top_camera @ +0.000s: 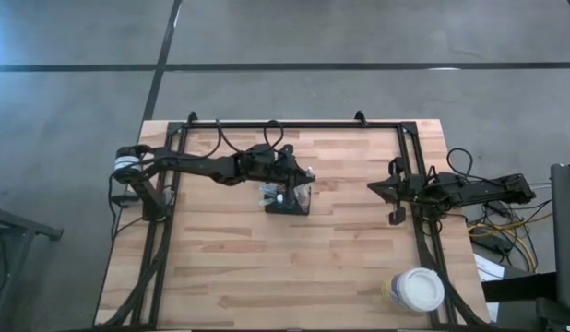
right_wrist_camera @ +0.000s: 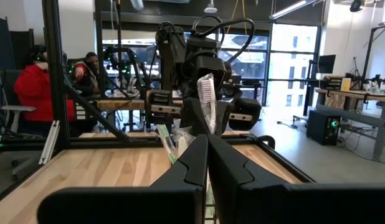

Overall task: Pick & Place toothbrushing station
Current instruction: Put the violet toothbrush into the black wire organizer

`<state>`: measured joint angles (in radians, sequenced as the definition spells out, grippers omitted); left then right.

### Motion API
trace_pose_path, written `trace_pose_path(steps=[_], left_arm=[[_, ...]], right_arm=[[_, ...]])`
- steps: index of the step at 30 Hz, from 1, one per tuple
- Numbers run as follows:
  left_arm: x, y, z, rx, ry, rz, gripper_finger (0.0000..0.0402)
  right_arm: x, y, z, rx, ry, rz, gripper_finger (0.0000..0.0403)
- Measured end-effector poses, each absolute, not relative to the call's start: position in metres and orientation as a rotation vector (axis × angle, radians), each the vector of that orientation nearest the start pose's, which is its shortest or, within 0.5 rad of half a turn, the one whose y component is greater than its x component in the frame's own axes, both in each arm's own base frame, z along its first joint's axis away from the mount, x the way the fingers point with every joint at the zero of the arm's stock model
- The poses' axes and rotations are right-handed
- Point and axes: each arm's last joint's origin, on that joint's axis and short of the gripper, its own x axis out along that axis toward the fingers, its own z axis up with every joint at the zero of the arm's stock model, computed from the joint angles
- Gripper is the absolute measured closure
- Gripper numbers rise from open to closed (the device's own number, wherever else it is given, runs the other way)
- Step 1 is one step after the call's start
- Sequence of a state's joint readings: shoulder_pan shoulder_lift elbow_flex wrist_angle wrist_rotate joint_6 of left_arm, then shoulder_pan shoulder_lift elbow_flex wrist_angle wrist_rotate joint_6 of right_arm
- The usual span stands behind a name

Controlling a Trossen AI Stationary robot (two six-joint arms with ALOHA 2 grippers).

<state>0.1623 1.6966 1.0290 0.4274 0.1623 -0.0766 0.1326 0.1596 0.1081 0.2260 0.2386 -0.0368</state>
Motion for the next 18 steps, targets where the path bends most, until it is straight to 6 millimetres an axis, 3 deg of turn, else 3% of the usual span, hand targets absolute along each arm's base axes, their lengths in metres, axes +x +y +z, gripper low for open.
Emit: trace_pose_path(steps=[18], left_arm=[[0.3705, 0.0567, 0.232, -0.054, 0.293, 0.026, 0.0375]], right_arm=[[0.1015, 0.0066, 0.2095, -0.008, -0.171, -0.109, 0.0394]])
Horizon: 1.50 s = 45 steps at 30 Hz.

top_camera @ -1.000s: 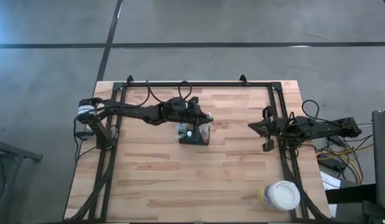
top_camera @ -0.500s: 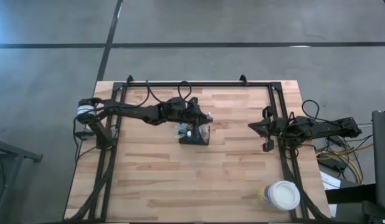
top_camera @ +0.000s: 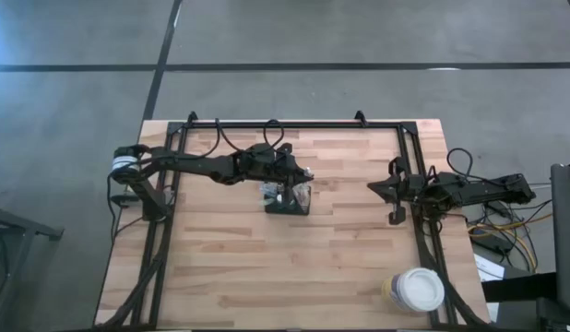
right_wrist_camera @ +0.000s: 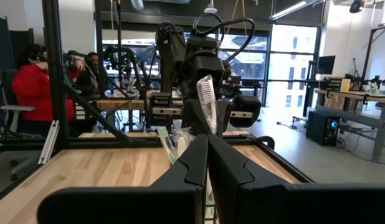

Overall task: Pick & Place toothbrushing station
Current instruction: Put the violet toothbrush into the black wire organizer, then return to Home Position

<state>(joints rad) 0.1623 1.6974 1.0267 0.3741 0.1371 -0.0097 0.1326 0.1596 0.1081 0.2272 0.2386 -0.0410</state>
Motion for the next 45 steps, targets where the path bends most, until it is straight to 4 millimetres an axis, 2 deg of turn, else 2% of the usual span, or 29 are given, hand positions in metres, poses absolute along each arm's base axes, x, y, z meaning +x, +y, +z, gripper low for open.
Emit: trace_pose_path(steps=[12, 27, 38, 45], left_arm=[[0.368, 0.055, 0.24, -0.086, 0.265, -0.02, 0.0334], [0.362, 0.052, 0.248, -0.083, 0.264, -0.082, 0.0329], [0.361, 0.055, 0.249, -0.092, 0.283, -0.072, 0.0232], [0.365, 0.056, 0.261, -0.061, 0.3, -0.072, 0.0214]], right_arm=[[0.102, 0.007, 0.21, -0.008, -0.171, -0.11, 0.0394], [0.102, 0.007, 0.21, -0.008, -0.172, -0.11, 0.0394], [0.101, 0.007, 0.211, -0.01, -0.182, -0.111, 0.0394], [0.101, 0.007, 0.211, -0.01, -0.182, -0.111, 0.0394]])
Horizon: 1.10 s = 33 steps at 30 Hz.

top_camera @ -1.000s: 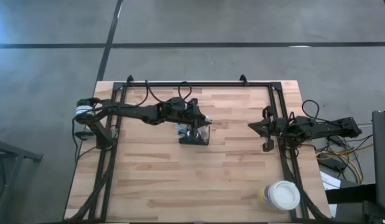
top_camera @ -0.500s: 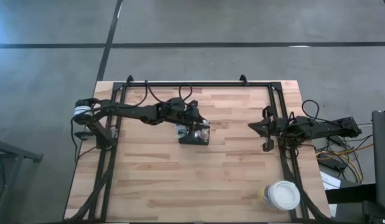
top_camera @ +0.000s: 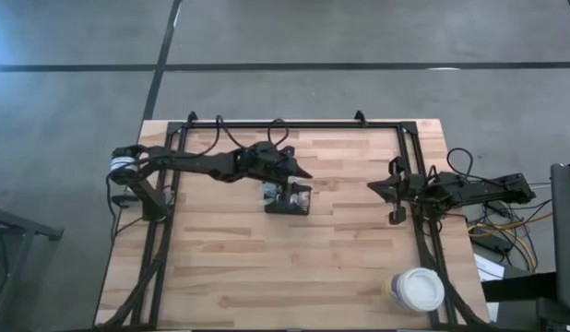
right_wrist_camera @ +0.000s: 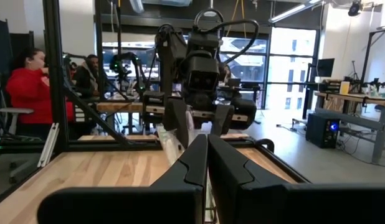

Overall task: Pick & Place toothbrushing station
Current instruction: Return to Home Position

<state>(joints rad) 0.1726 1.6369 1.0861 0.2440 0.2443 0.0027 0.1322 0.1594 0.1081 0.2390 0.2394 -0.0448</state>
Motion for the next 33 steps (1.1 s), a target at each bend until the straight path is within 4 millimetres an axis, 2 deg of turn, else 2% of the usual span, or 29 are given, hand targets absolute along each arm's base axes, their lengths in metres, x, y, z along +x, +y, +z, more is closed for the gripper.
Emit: trace_pose_path(steps=[7, 11, 15, 22, 28, 33], left_arm=[[0.368, 0.057, 0.276, -0.039, 0.332, -0.074, 0.0225], [0.368, 0.058, 0.278, -0.024, 0.331, -0.072, 0.0246], [0.367, 0.061, 0.277, -0.019, 0.338, -0.067, 0.0286], [0.367, 0.064, 0.278, 0.009, 0.339, -0.065, 0.0387], [0.37, 0.064, 0.29, 0.046, 0.333, -0.075, 0.0383], [0.374, 0.064, 0.297, 0.061, 0.385, -0.09, 0.0396]], right_arm=[[0.101, 0.007, 0.21, -0.01, -0.18, -0.111, 0.0394], [0.101, 0.007, 0.21, -0.01, -0.179, -0.111, 0.0394], [0.101, 0.007, 0.21, -0.01, -0.18, -0.111, 0.0394], [0.101, 0.007, 0.211, -0.016, -0.186, -0.111, 0.0394], [0.101, 0.007, 0.211, -0.016, -0.186, -0.111, 0.0394], [0.101, 0.006, 0.211, -0.02, -0.187, -0.116, 0.0394]])
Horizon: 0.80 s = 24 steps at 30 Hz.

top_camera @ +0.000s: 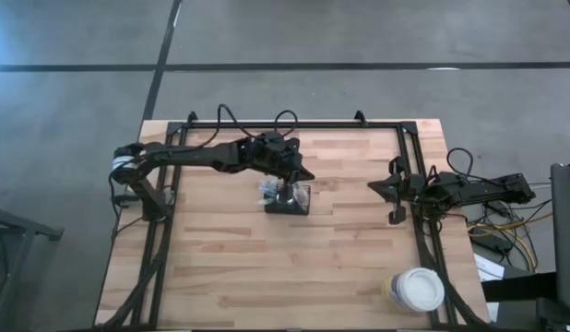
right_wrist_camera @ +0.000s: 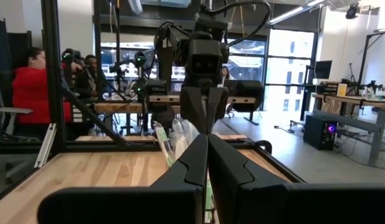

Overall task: Pick & Place toothbrushing station
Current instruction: Return to Home Position

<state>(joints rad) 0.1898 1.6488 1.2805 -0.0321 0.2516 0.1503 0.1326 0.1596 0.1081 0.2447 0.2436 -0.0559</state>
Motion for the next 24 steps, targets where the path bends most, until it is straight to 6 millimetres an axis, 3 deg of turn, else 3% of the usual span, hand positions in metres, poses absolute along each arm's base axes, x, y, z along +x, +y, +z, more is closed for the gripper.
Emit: trace_pose_path(steps=[24], left_arm=[[0.401, 0.066, 0.251, 0.029, 0.458, -0.171, 0.0391]], right_arm=[[0.102, 0.006, 0.21, -0.017, -0.173, -0.129, 0.0394]])
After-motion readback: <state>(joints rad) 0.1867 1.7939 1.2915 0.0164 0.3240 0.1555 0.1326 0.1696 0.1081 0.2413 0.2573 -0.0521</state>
